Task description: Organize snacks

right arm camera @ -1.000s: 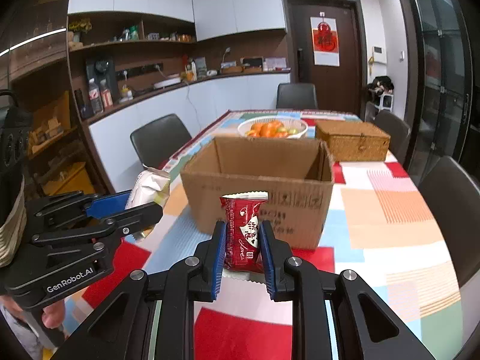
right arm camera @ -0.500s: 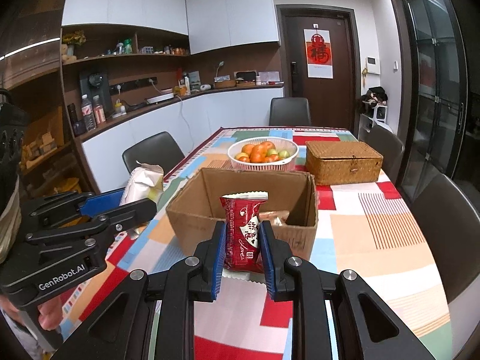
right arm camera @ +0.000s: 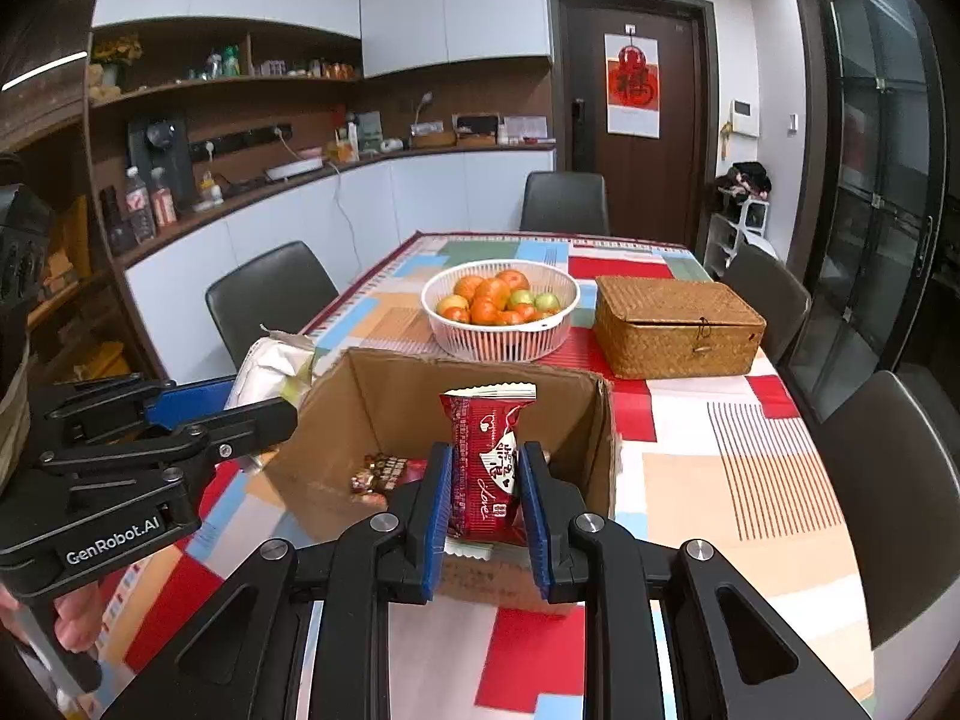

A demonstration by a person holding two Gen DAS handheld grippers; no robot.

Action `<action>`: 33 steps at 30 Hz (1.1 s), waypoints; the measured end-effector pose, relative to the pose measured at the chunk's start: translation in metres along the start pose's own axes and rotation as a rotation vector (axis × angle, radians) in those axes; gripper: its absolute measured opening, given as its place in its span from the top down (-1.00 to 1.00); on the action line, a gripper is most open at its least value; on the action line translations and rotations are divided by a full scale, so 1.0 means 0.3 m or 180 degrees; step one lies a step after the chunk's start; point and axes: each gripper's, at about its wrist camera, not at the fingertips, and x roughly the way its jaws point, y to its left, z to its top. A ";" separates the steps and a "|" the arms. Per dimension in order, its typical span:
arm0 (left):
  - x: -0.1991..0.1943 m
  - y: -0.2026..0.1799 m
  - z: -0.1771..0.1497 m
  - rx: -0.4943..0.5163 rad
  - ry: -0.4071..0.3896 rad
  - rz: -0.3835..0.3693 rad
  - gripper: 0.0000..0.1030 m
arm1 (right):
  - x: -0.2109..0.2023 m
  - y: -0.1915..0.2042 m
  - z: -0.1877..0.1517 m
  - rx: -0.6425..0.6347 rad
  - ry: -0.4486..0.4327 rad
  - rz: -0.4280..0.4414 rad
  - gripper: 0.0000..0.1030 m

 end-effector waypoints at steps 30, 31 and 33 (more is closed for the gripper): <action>-0.269 -0.041 -0.274 -0.0070 -0.0504 0.0707 -0.35 | -0.160 0.018 -0.178 0.0126 -0.0156 -0.0293 -0.48; -0.281 -0.045 -0.288 -0.0079 -0.0508 0.0715 -0.41 | -0.186 0.026 -0.196 0.0117 -0.0181 -0.0302 -0.53; -0.320 -0.060 -0.333 -0.0107 -0.0545 0.0708 -0.48 | -0.240 0.041 -0.234 0.0087 -0.0228 -0.0350 -0.57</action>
